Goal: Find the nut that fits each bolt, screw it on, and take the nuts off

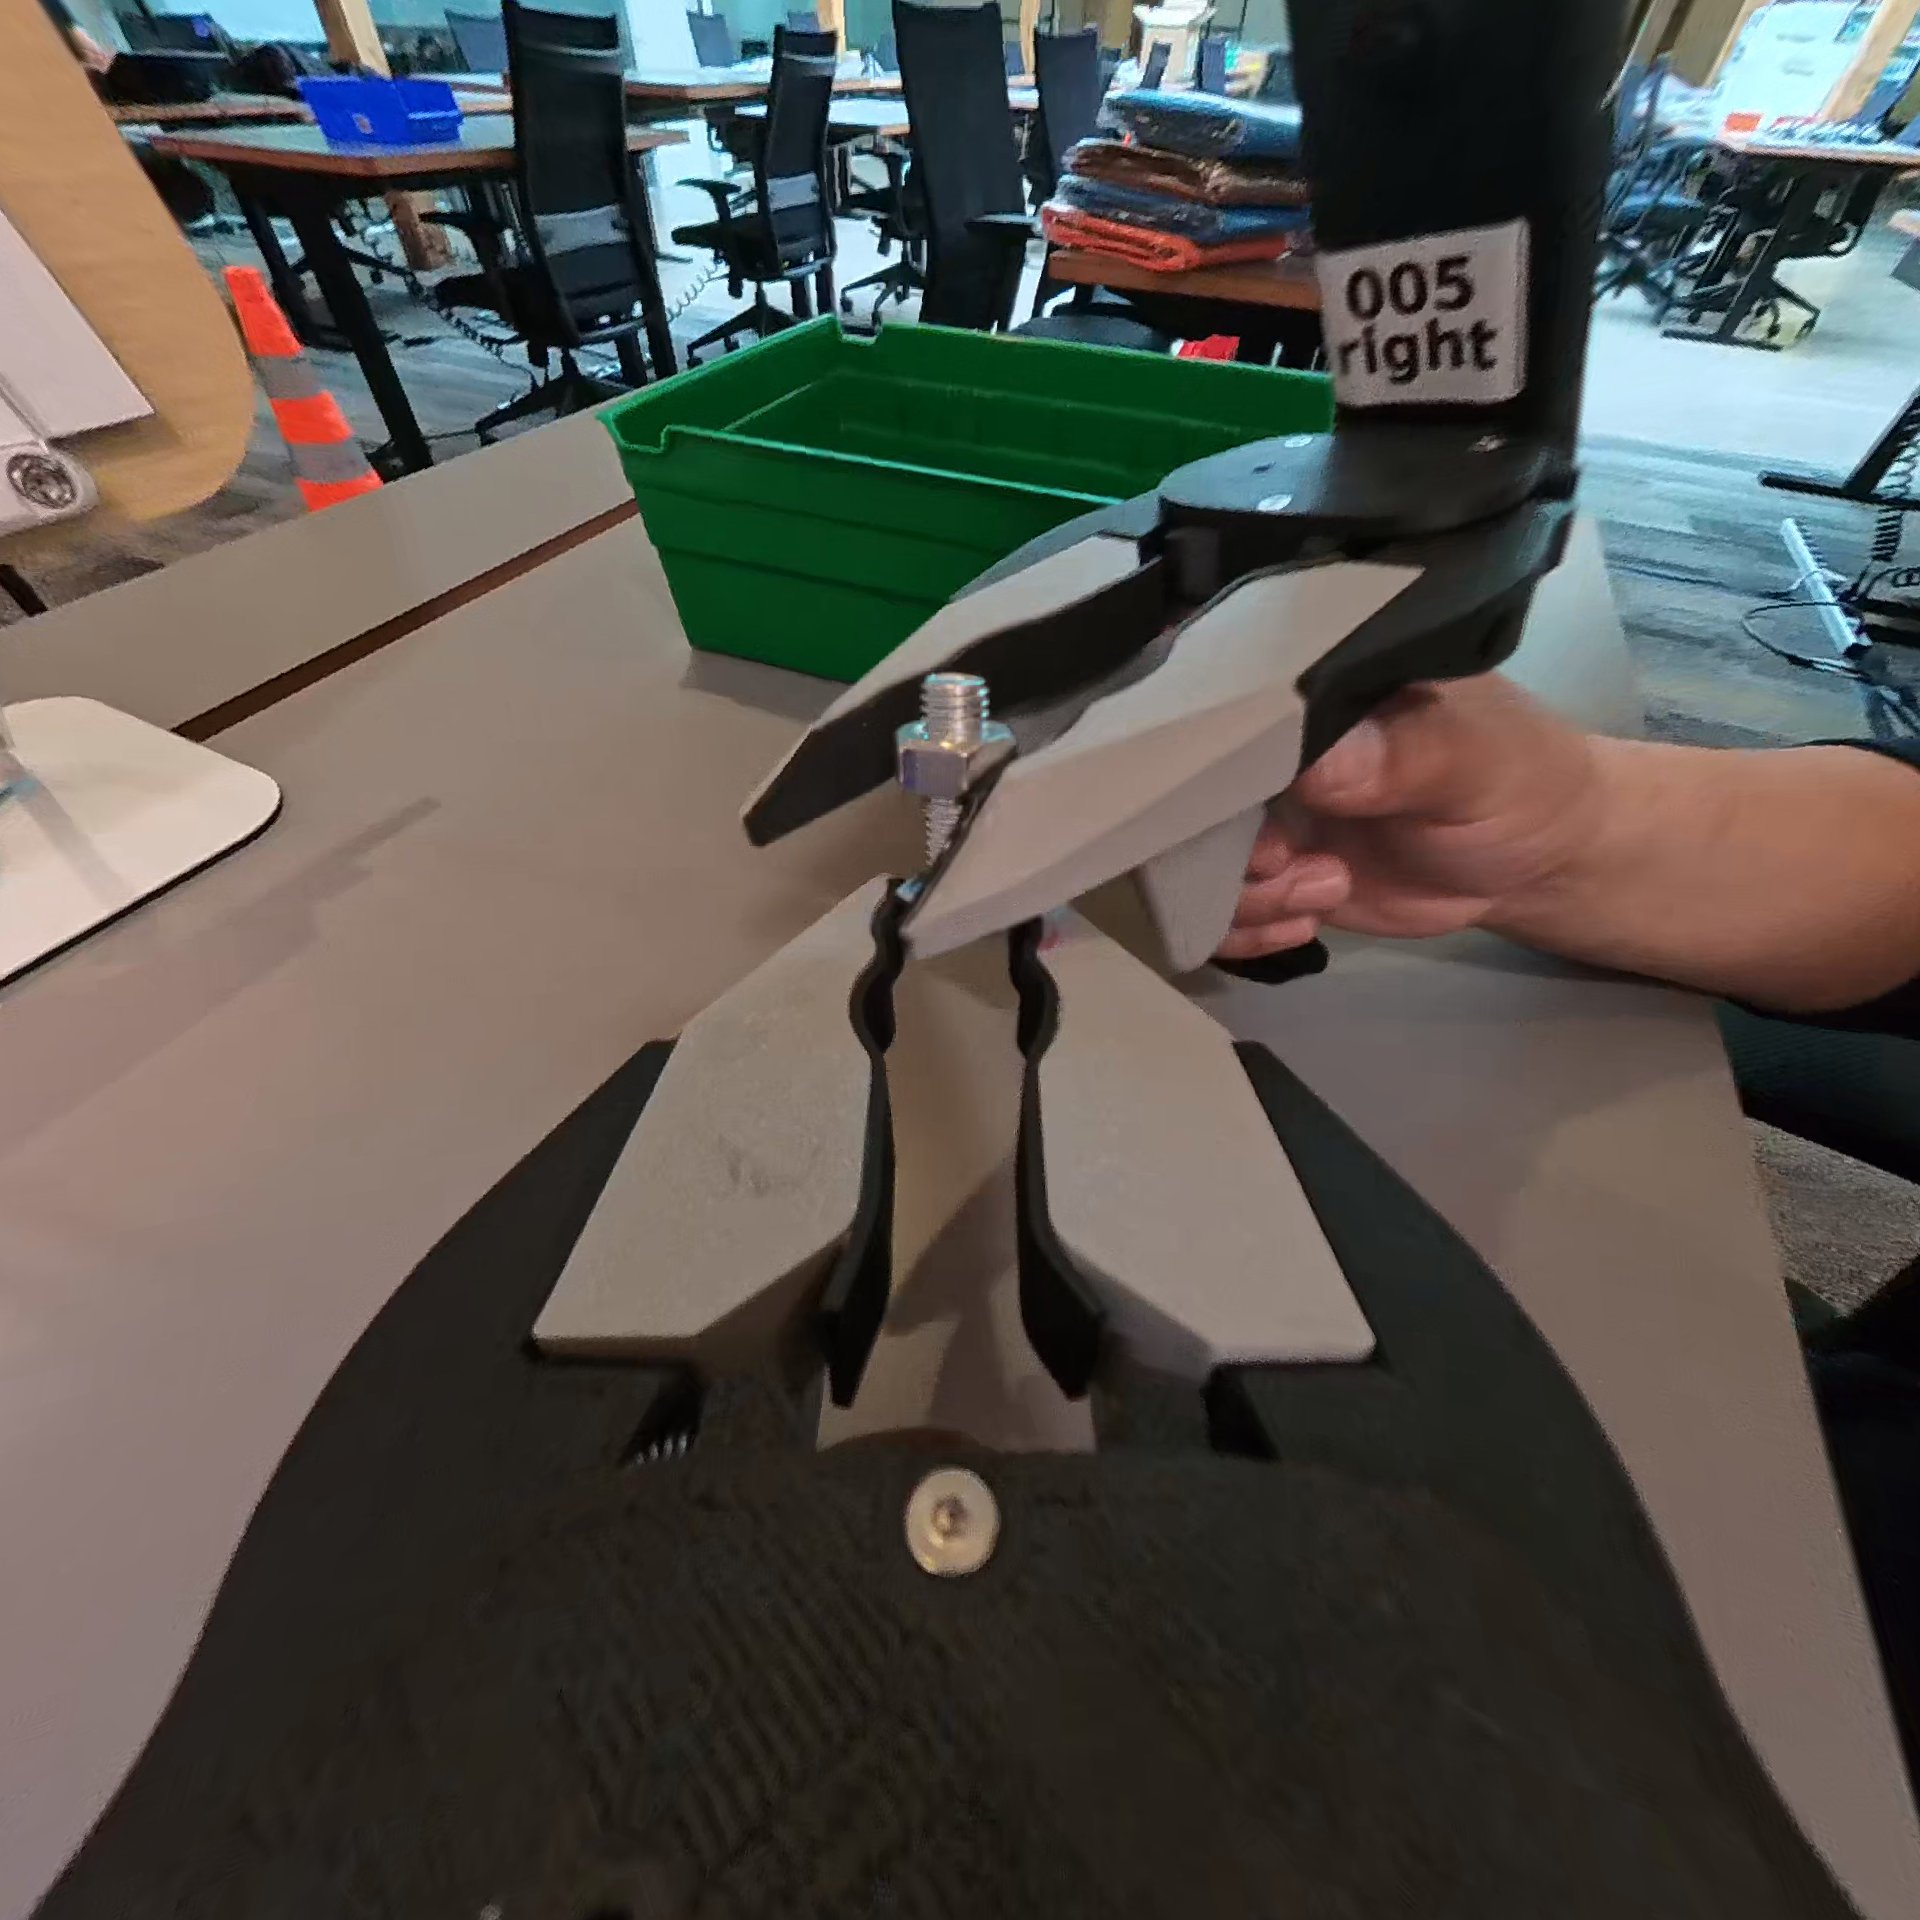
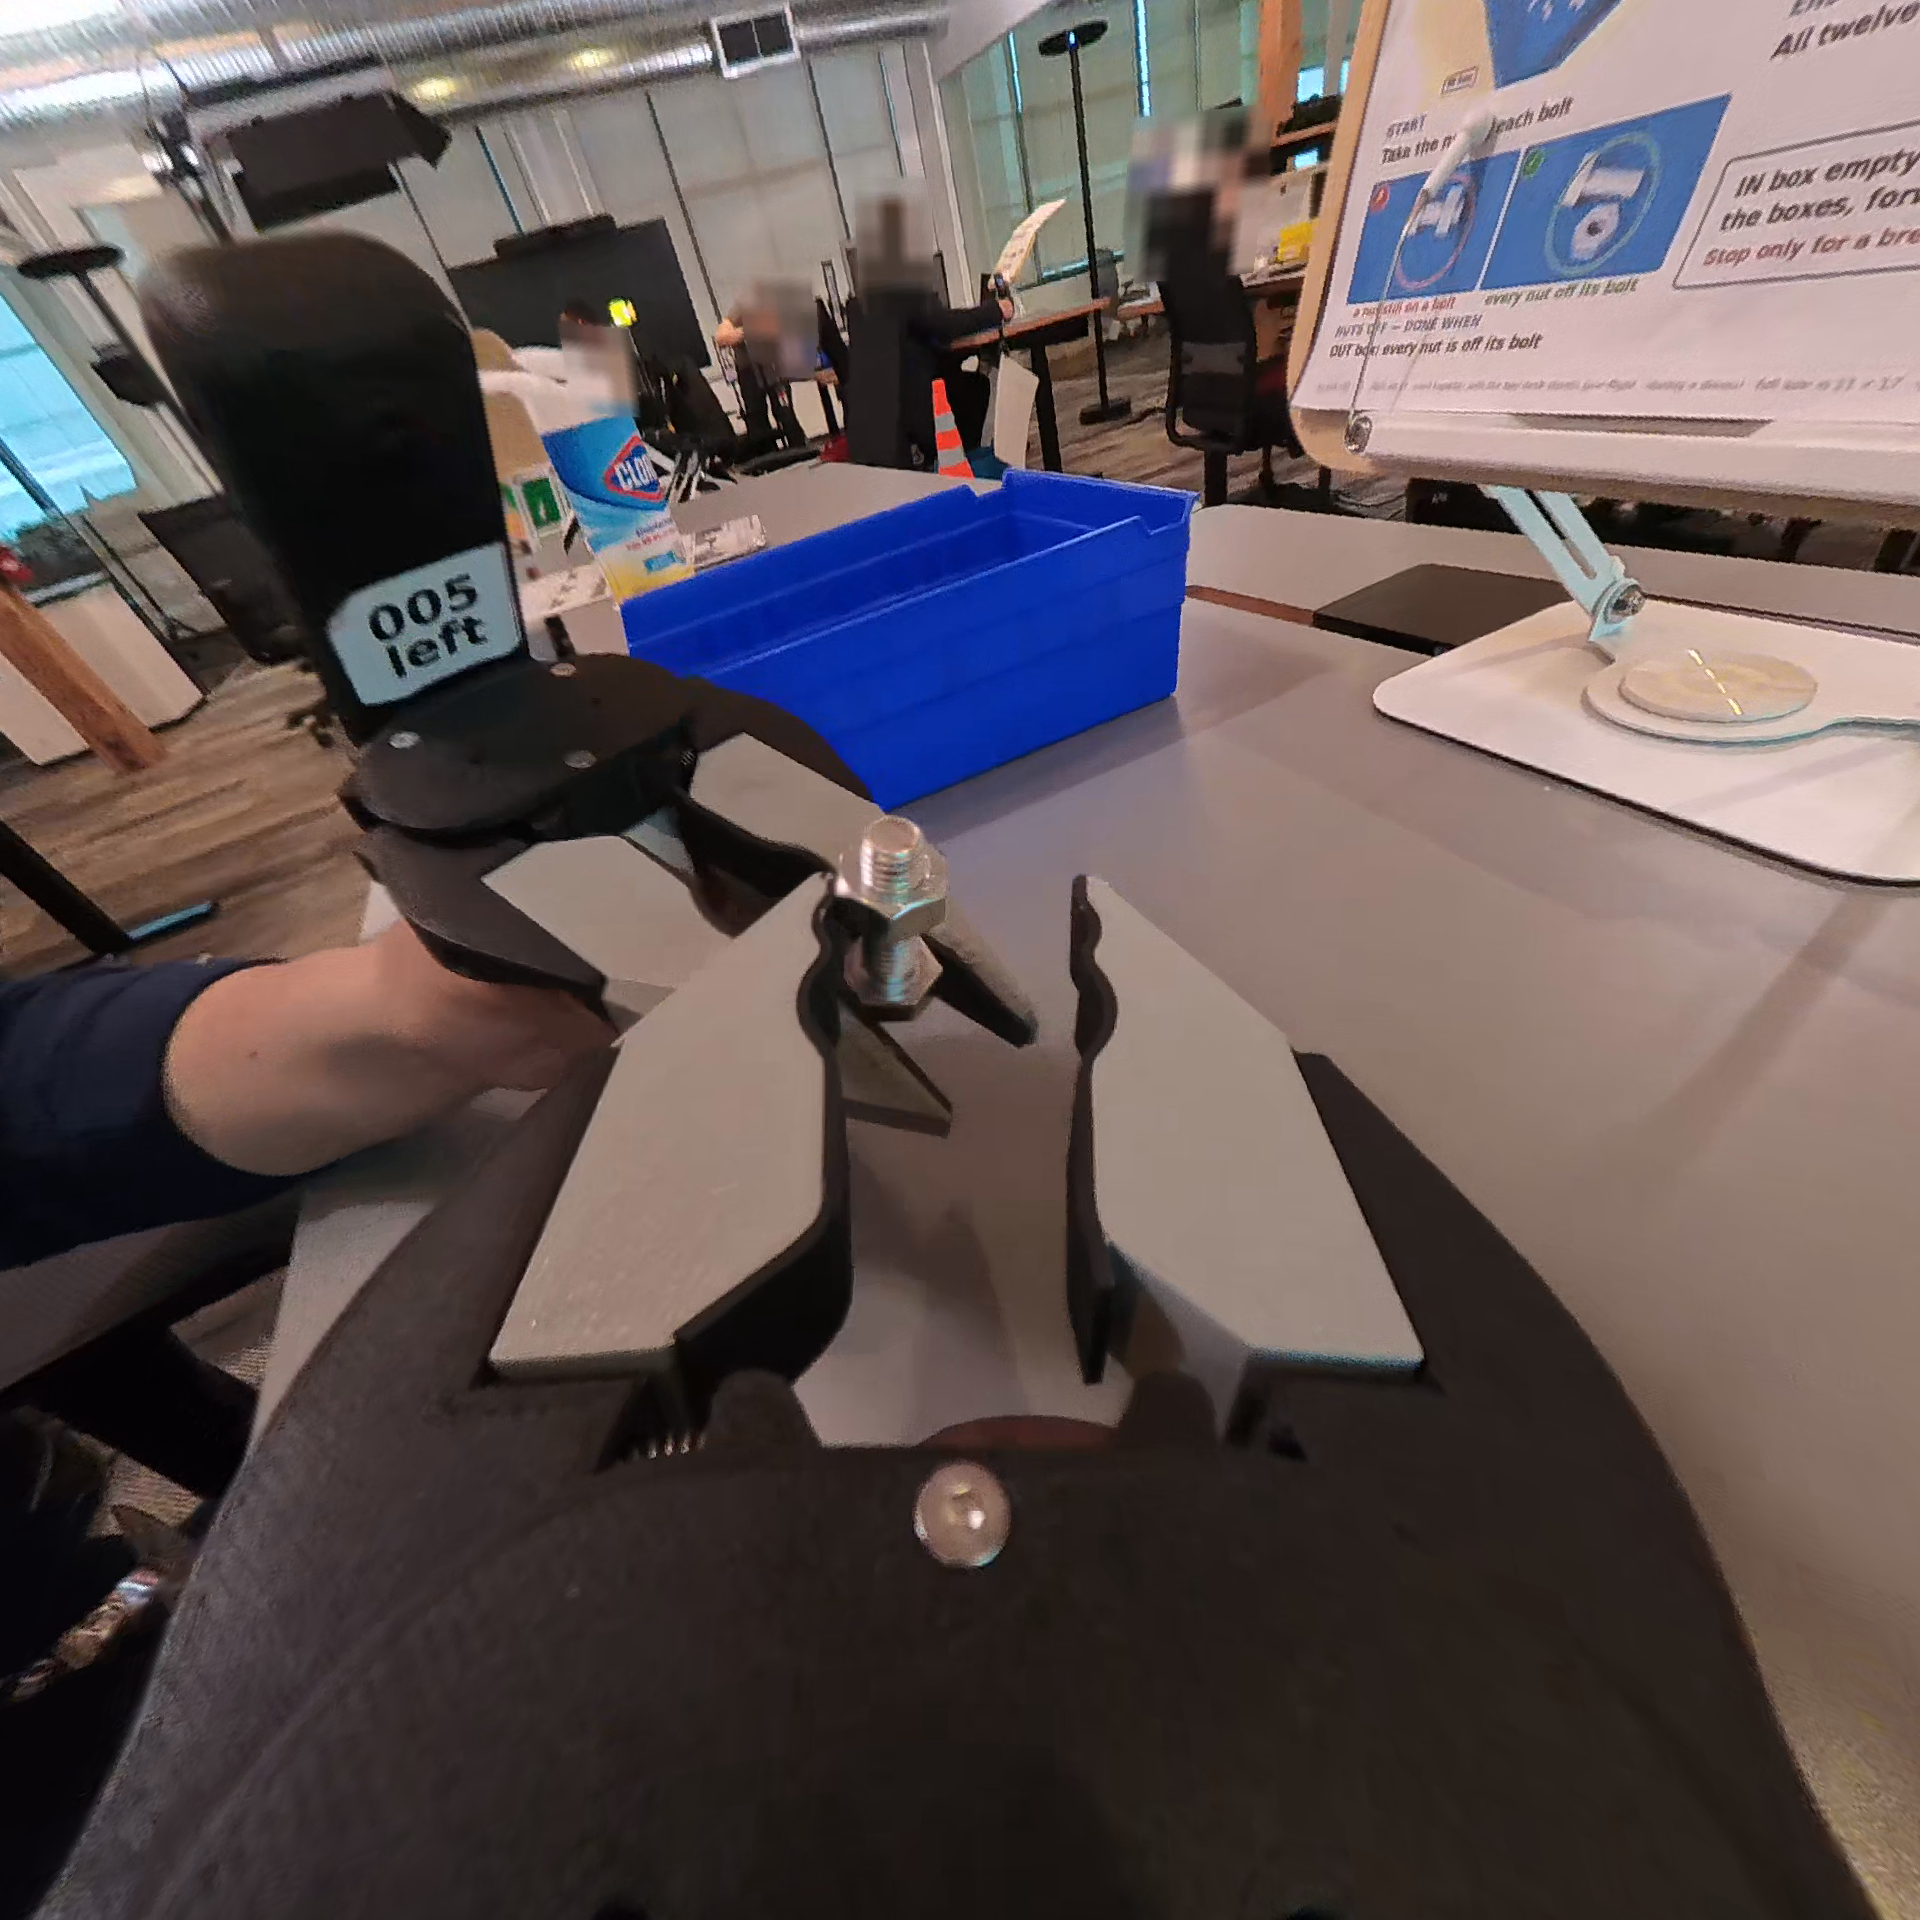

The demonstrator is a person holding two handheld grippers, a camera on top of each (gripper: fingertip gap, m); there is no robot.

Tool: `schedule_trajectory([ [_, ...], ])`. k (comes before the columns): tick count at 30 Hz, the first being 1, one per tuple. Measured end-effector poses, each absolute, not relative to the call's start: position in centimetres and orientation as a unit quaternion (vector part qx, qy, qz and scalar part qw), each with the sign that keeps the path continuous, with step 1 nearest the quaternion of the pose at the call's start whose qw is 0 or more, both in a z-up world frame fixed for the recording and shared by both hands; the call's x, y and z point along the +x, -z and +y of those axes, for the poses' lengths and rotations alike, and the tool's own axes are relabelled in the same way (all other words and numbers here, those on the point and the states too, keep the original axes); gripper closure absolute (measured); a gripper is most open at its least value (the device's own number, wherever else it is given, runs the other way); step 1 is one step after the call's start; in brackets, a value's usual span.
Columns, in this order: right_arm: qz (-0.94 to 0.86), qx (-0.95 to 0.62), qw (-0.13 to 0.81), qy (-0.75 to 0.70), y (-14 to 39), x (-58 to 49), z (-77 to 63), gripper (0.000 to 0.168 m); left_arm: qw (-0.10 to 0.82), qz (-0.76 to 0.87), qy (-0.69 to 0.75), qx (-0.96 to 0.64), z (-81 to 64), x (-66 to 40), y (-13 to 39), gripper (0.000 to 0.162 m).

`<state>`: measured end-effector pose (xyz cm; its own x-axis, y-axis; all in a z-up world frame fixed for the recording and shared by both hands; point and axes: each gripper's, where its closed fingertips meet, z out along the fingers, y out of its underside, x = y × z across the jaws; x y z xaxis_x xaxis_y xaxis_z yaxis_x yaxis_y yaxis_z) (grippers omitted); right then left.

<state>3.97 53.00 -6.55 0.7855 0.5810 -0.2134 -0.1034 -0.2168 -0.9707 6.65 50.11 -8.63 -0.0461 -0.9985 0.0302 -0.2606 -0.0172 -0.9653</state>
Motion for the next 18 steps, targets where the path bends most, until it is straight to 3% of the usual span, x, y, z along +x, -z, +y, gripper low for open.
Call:
schedule_trajectory([
  [5,-0.155,-0.717,0.615,-0.289,5.8,4.7,52.9,0.13,0.422,0.541,0.461,-0.563,51.3,6.0,7.6,0.145],
  [7,-0.146,-0.72,0.614,-0.29,5.9,5.3,53.1,0.139,0.418,0.523,0.48,-0.567,51.9,5.6,7.1,0.145],
  [13,-0.156,-0.686,0.62,-0.347,4.3,4.0,52.1,0.128,0.413,0.522,0.484,-0.569,51.9,5.6,7.2,0.145],
  [18,-0.159,-0.703,0.611,-0.326,5.3,4.0,52.5,0.129,0.406,0.541,0.49,-0.549,50.0,6.2,7.2,0.145],
])
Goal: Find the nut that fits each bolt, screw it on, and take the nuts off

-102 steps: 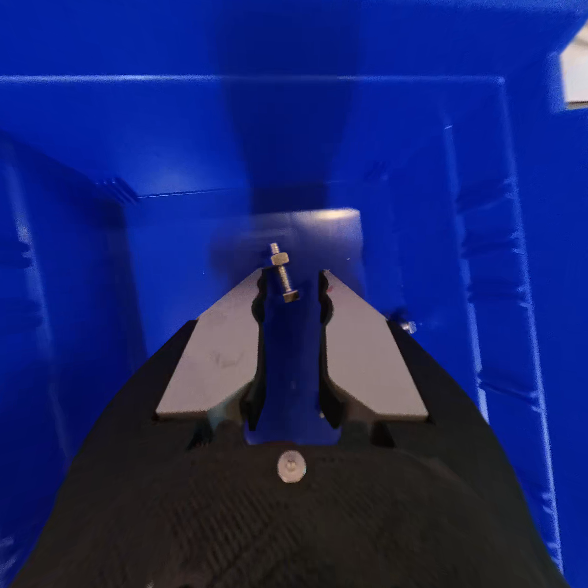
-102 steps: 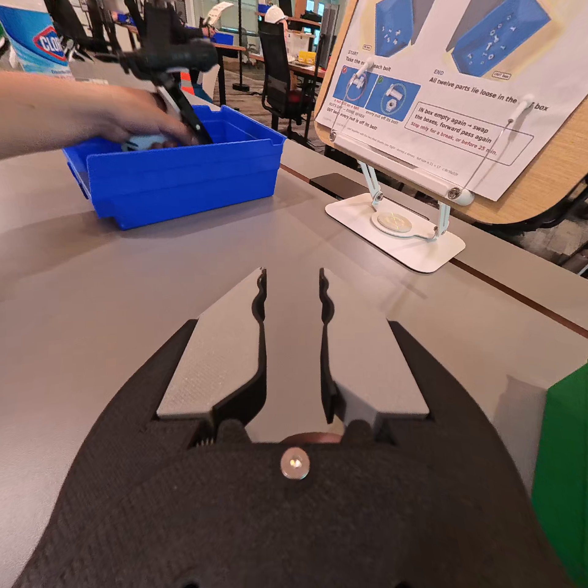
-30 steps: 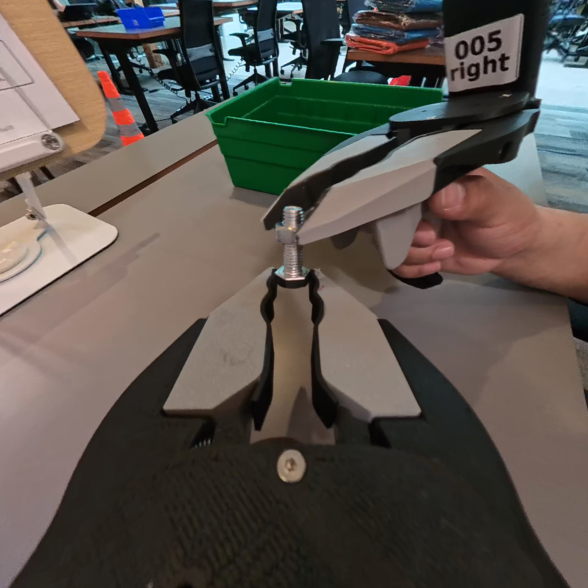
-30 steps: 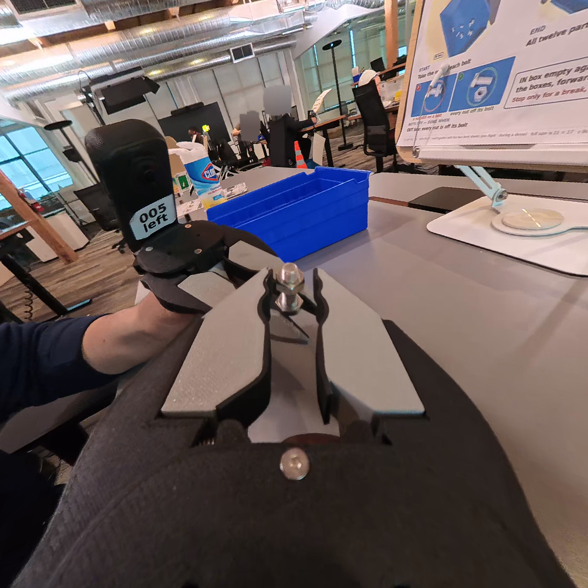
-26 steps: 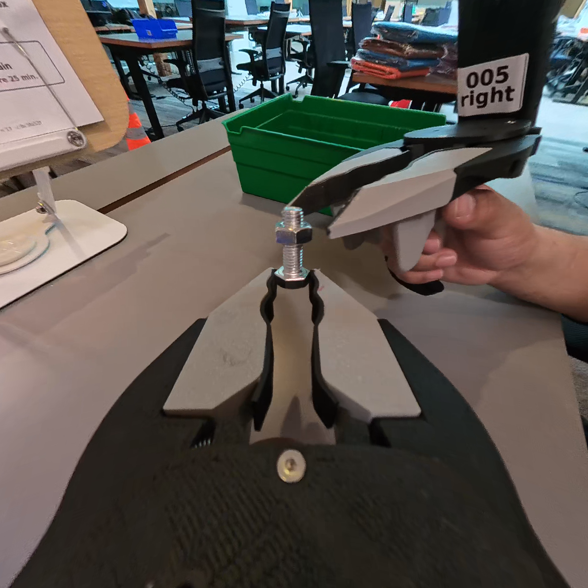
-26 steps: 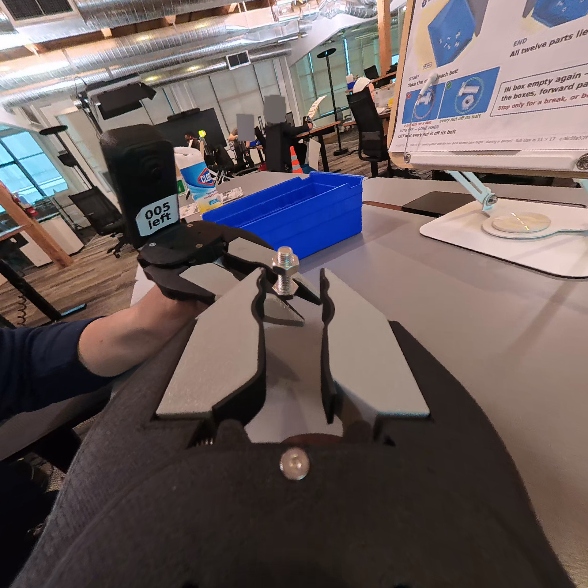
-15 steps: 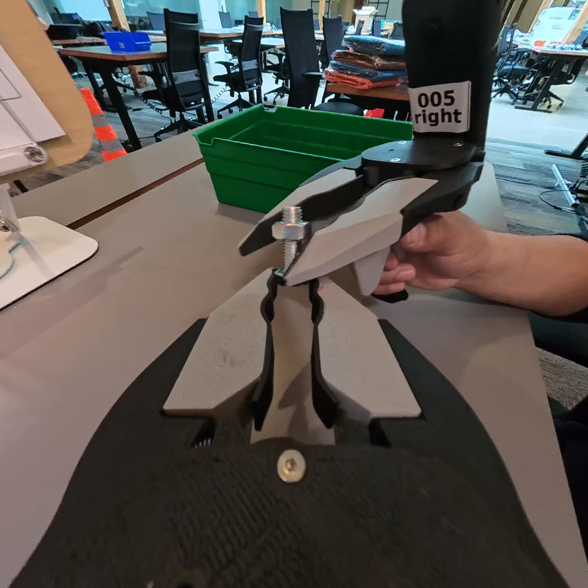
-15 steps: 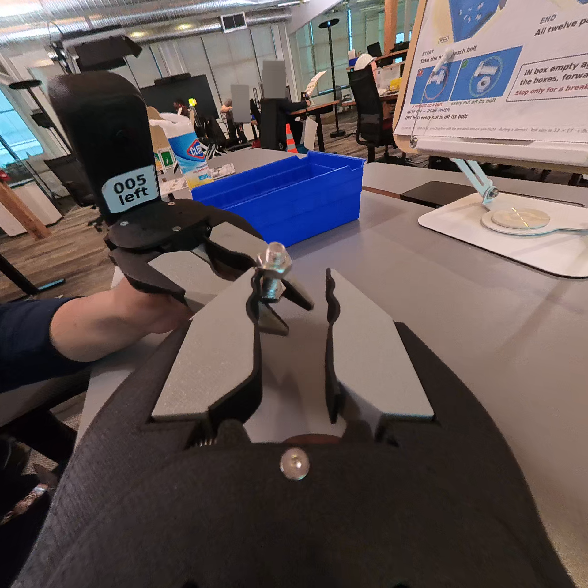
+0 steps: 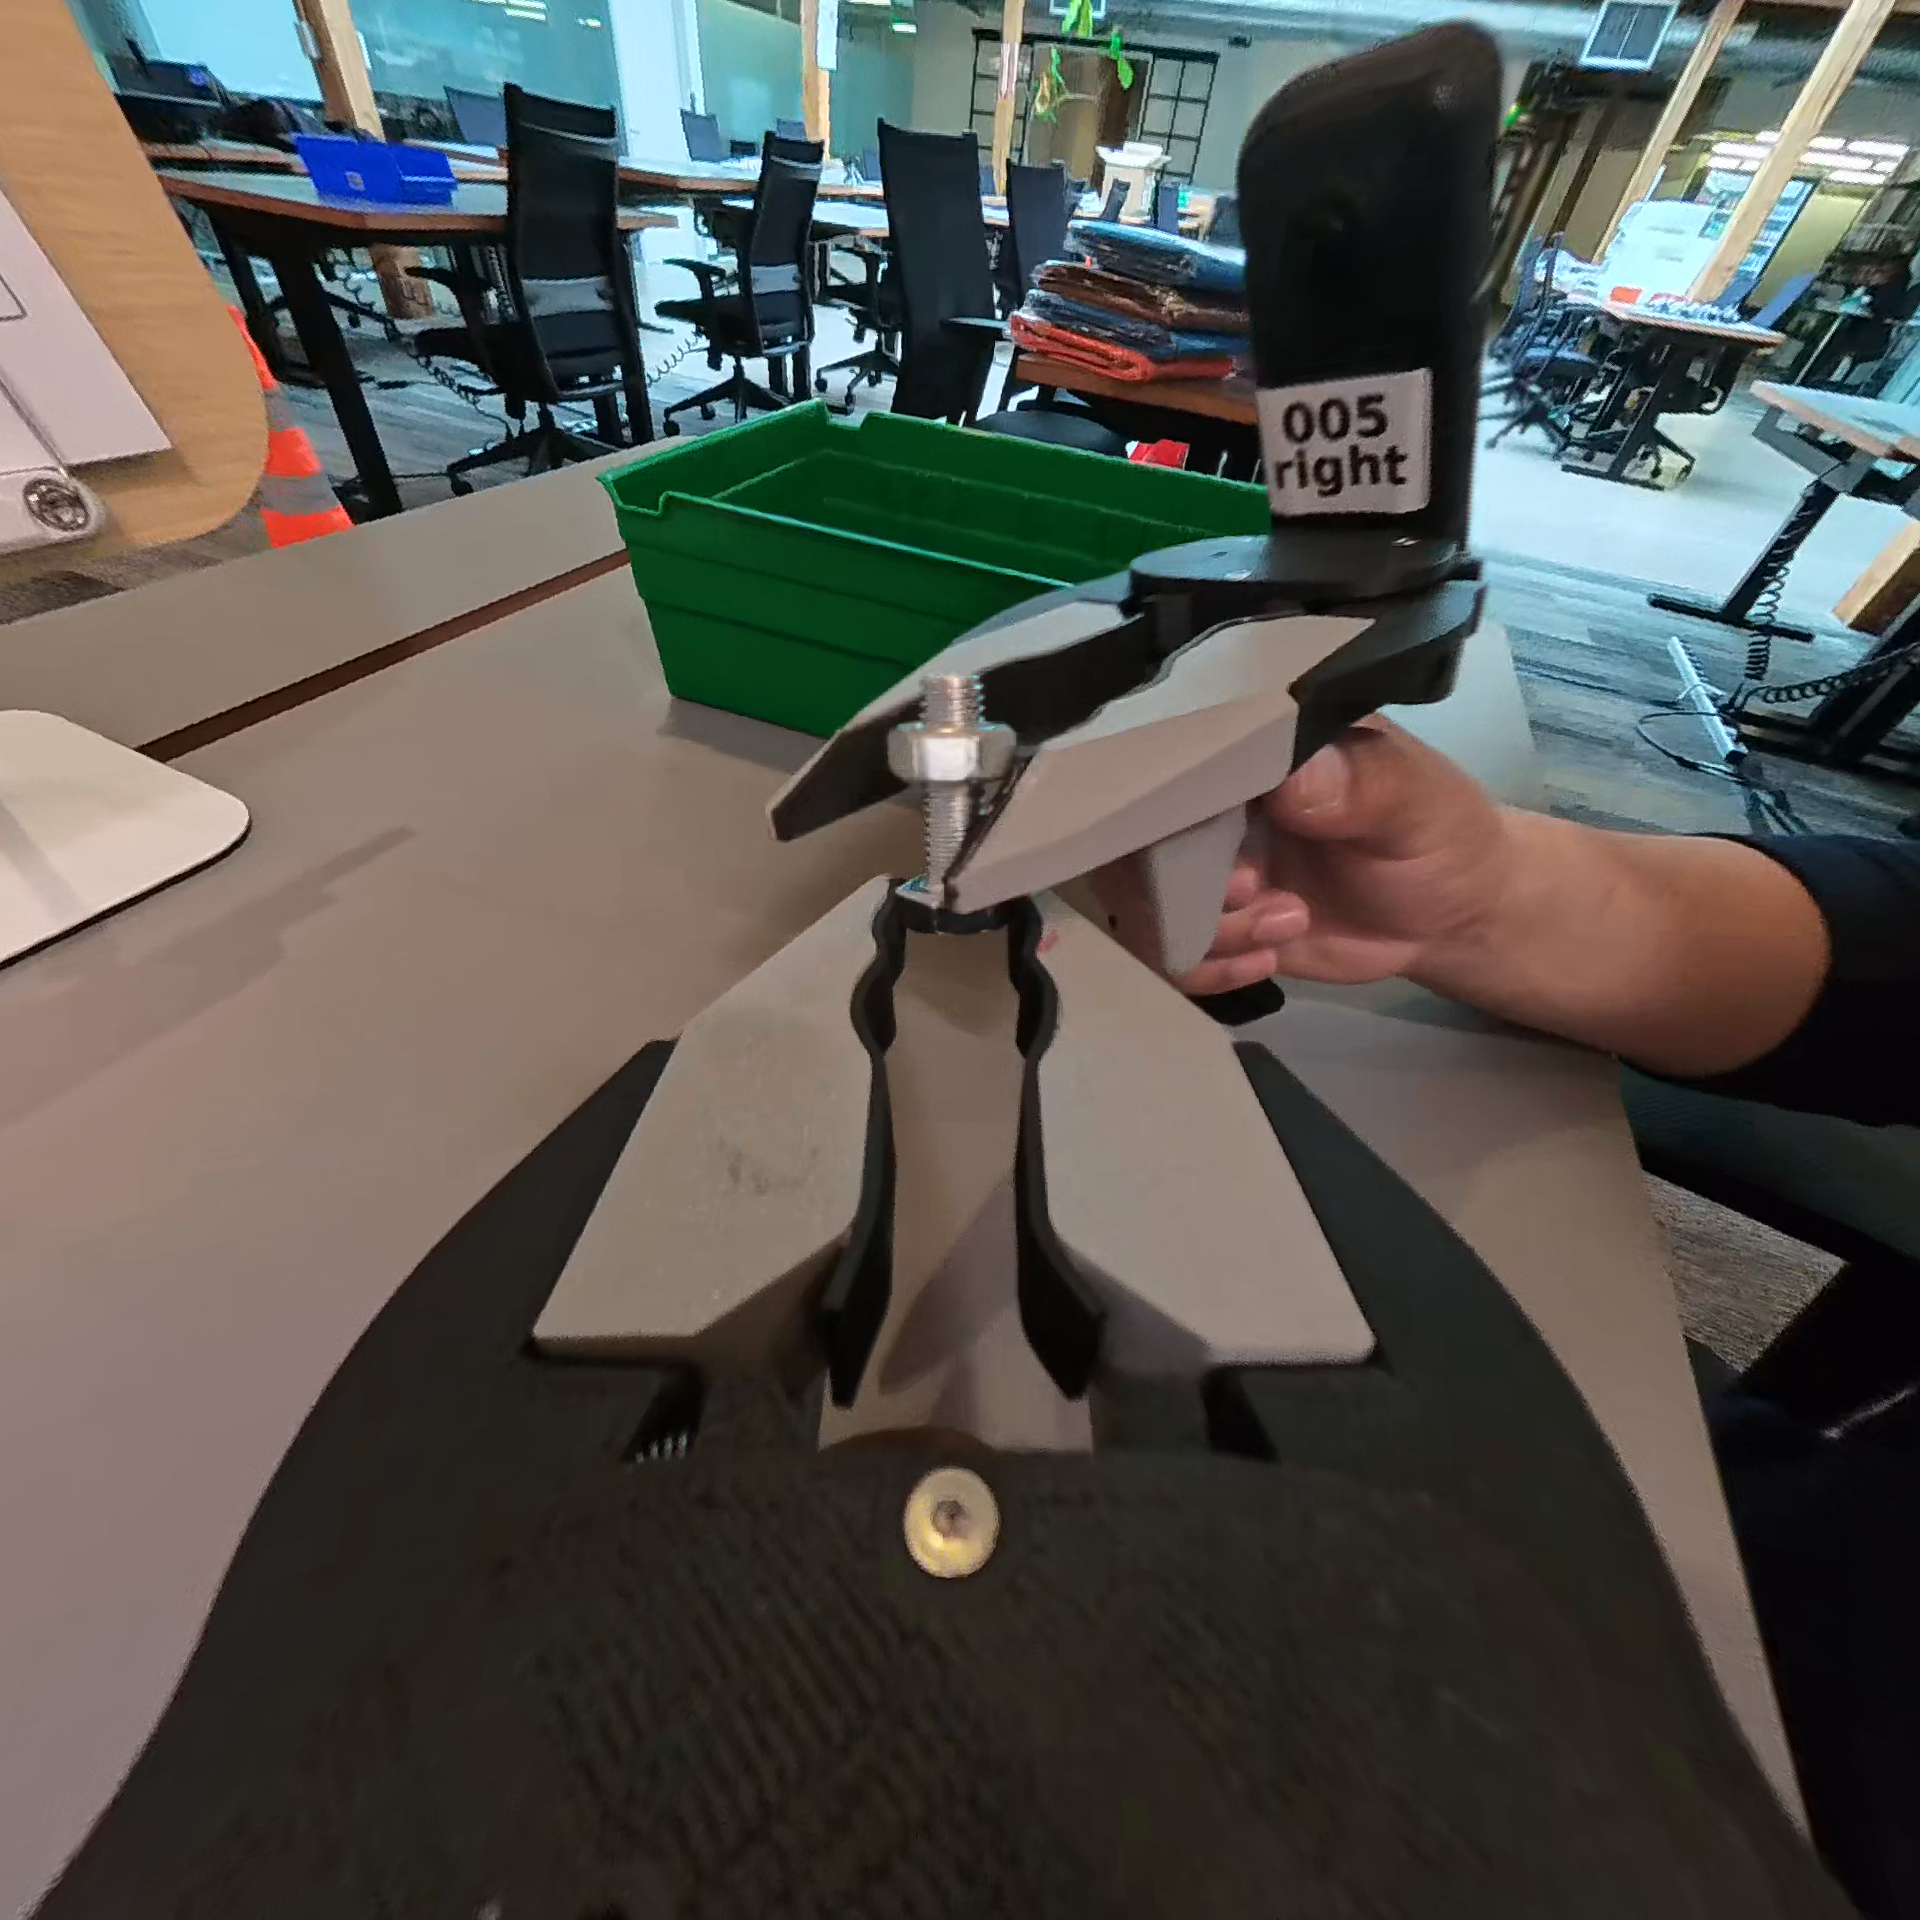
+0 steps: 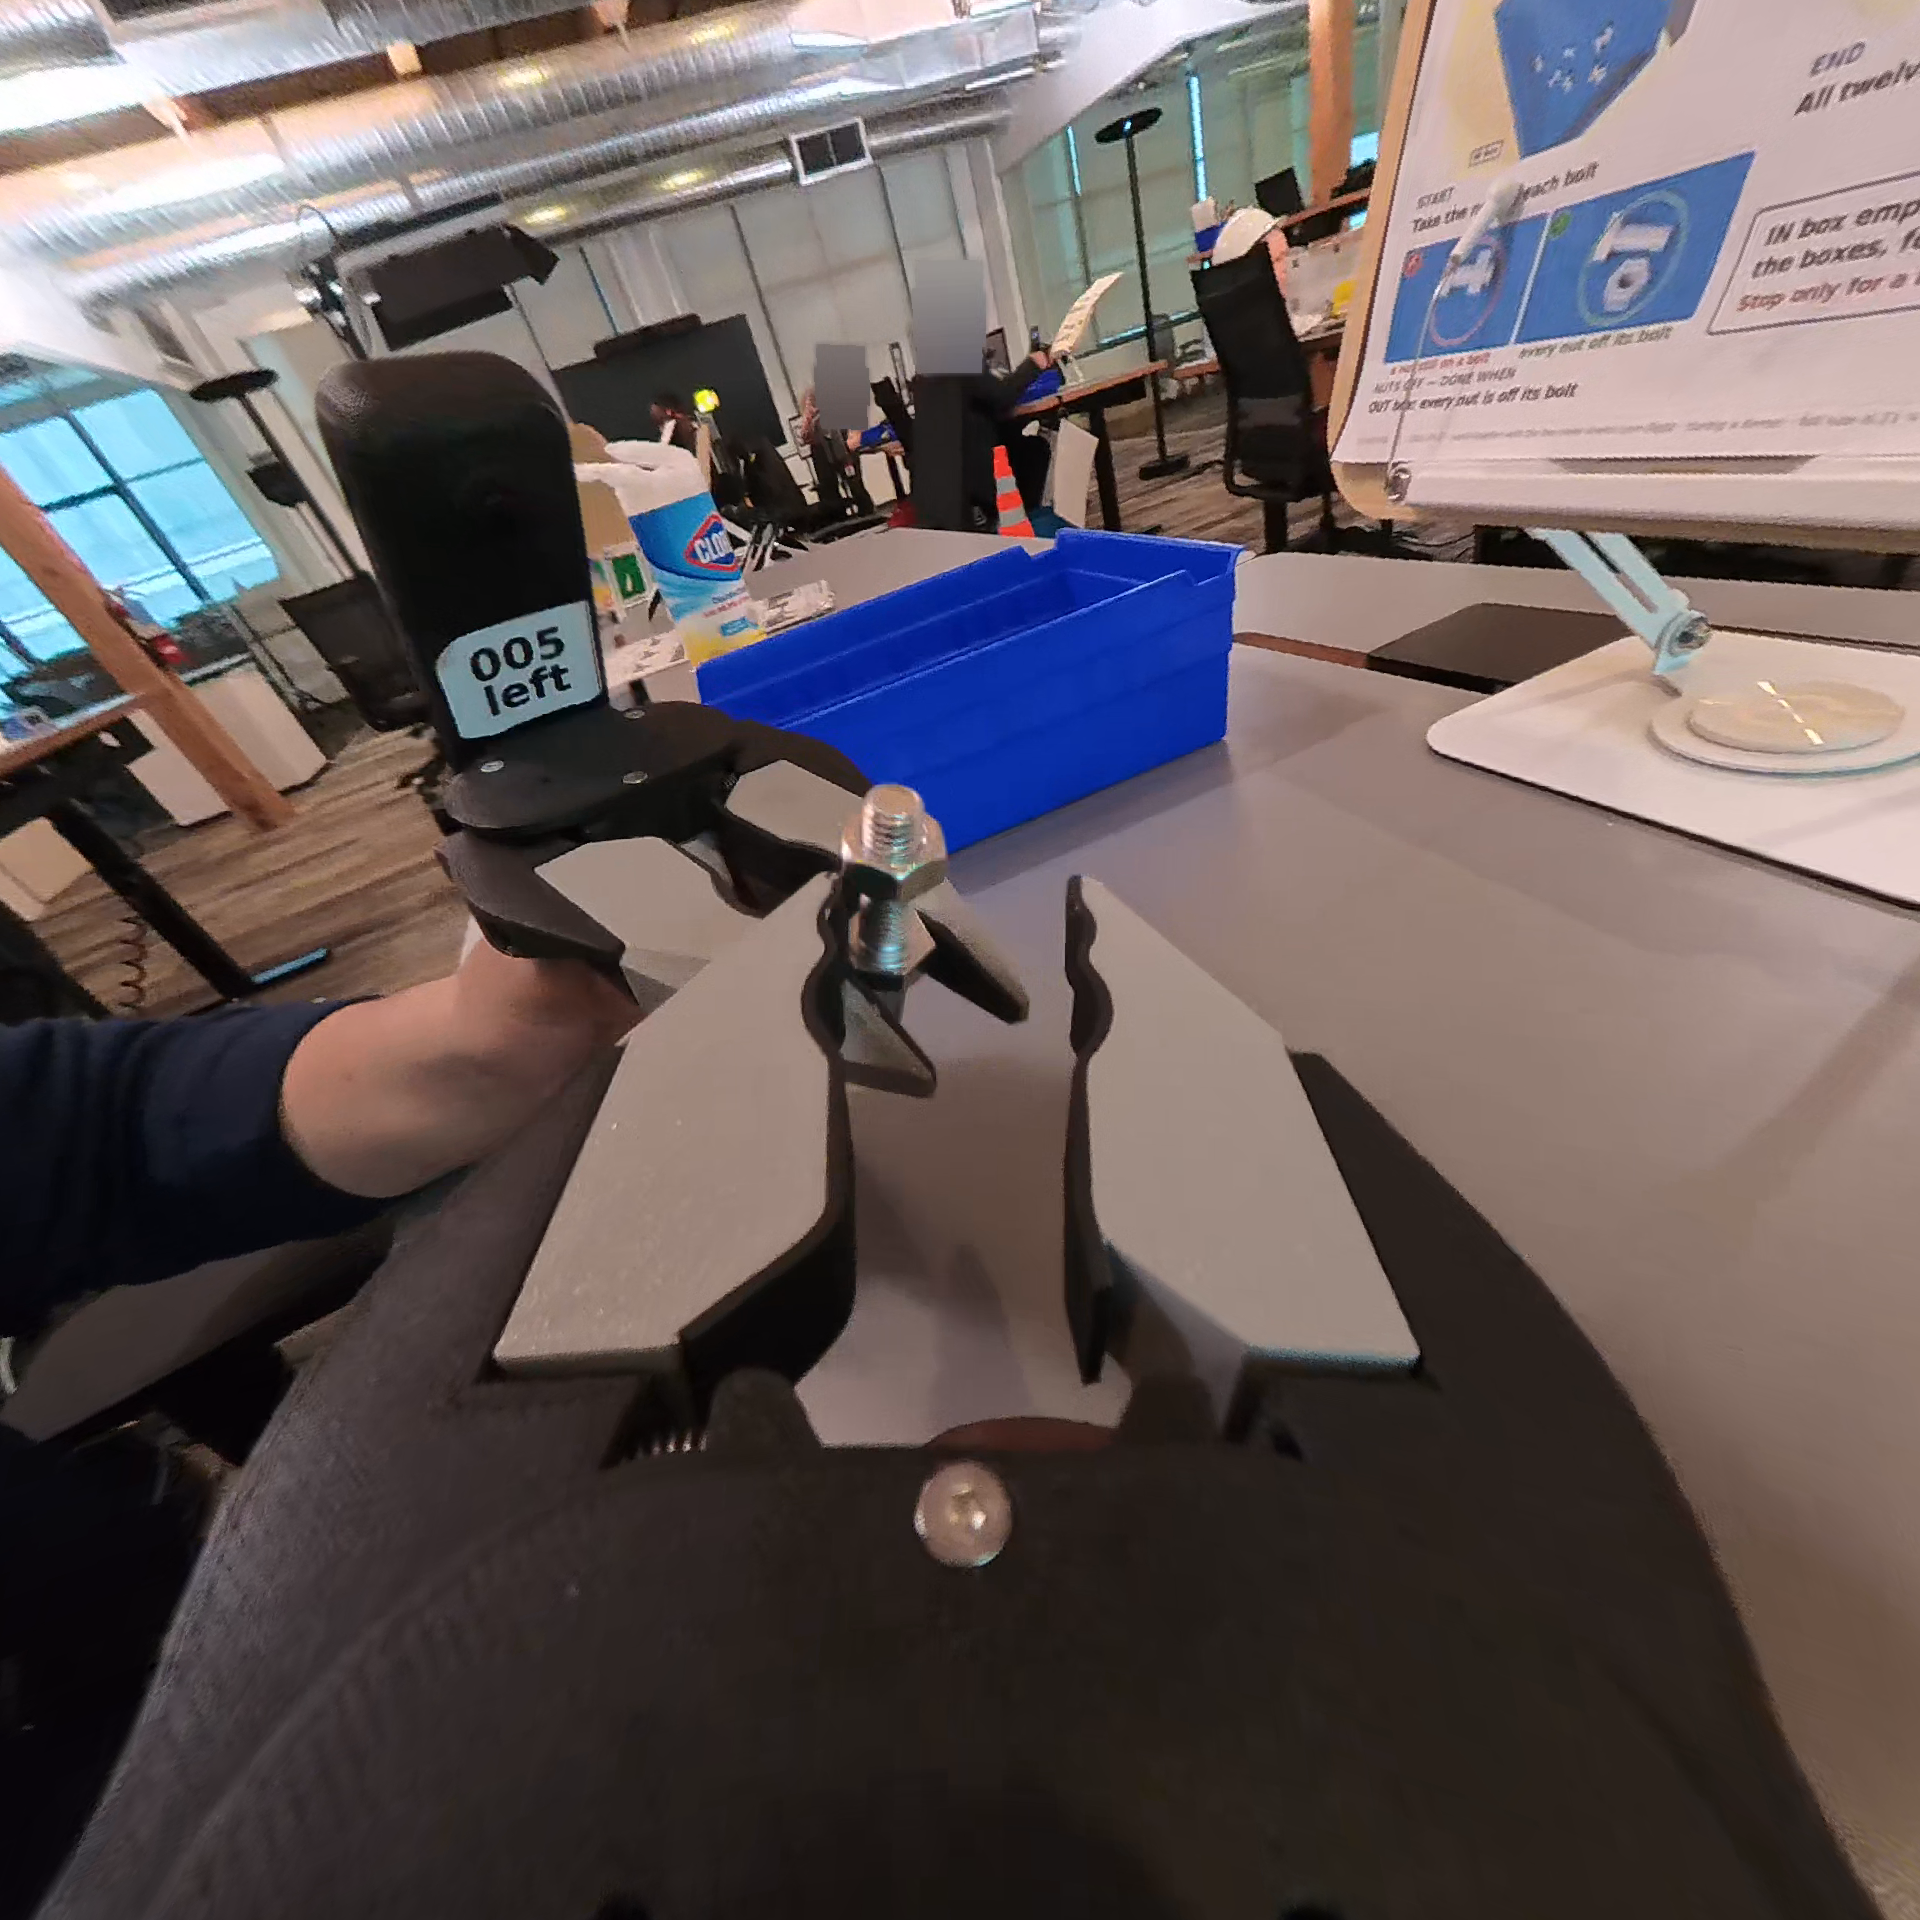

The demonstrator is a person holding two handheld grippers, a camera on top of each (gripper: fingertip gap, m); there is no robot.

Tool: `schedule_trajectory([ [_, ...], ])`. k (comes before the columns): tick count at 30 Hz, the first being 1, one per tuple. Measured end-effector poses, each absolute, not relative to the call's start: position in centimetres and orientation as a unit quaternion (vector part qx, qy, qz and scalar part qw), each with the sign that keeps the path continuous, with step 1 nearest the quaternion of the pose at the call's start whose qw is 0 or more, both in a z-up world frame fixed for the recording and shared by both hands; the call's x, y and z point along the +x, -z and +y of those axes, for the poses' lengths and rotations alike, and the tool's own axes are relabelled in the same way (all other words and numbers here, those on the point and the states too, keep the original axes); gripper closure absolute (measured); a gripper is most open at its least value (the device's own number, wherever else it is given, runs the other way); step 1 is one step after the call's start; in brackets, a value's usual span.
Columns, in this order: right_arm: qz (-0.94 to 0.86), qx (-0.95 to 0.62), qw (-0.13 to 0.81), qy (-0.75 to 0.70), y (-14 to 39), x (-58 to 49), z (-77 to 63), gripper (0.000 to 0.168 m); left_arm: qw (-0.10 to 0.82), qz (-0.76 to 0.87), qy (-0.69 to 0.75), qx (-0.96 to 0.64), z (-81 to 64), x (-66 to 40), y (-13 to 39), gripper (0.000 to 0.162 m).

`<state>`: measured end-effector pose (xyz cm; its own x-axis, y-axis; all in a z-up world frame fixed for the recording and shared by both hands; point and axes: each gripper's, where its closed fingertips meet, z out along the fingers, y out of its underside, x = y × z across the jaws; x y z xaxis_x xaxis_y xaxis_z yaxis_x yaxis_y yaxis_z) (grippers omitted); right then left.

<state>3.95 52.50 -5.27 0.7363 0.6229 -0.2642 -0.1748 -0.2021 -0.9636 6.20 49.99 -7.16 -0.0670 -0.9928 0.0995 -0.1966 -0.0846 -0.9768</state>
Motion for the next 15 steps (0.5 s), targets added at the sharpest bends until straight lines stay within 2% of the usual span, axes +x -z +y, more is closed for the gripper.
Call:
schedule_trajectory([
  [3,-0.143,-0.702,0.612,-0.336,5.0,4.6,52.6,0.126,0.415,0.53,0.495,-0.55,50.7,5.8,6.5,0.145],
  [5,-0.135,-0.698,0.618,-0.336,4.7,5.1,52.6,0.137,0.416,0.522,0.498,-0.554,51.2,5.5,6.3,0.145],
  [9,-0.169,-0.661,0.63,-0.37,2.9,3.3,51.1,0.136,0.419,0.516,0.496,-0.56,51.4,5.6,6.5,0.145],
  [11,-0.182,-0.664,0.636,-0.35,2.9,2.5,51.1,0.125,0.42,0.523,0.488,-0.559,51.0,6.0,6.9,0.145],
  [15,-0.192,-0.662,0.628,-0.361,3.2,1.3,51.1,0.119,0.406,0.553,0.479,-0.548,49.1,6.9,7.8,0.145],
])
